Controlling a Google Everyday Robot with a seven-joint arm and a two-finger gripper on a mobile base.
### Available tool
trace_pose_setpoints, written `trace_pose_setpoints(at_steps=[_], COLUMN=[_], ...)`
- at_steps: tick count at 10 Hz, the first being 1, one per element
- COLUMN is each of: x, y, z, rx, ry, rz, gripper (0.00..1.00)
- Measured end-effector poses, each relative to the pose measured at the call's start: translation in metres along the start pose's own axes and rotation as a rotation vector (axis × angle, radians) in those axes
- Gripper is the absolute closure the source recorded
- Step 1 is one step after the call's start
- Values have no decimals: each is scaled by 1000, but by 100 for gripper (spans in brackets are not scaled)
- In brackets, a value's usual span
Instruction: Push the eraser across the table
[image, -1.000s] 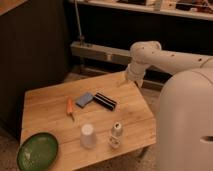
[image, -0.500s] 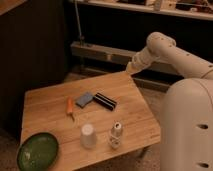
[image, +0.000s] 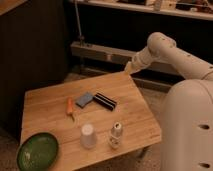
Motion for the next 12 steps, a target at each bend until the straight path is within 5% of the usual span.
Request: trace_pose_setpoints(at_steps=[3, 4, 9, 12], x=[34, 38, 34, 64], y=[-2, 1, 21, 24], z=[4, 9, 64, 87], rx=[14, -1, -58, -59], ry=[-121, -125, 83, 175], rz=[10, 4, -60, -89], gripper=[94, 94, 94, 94])
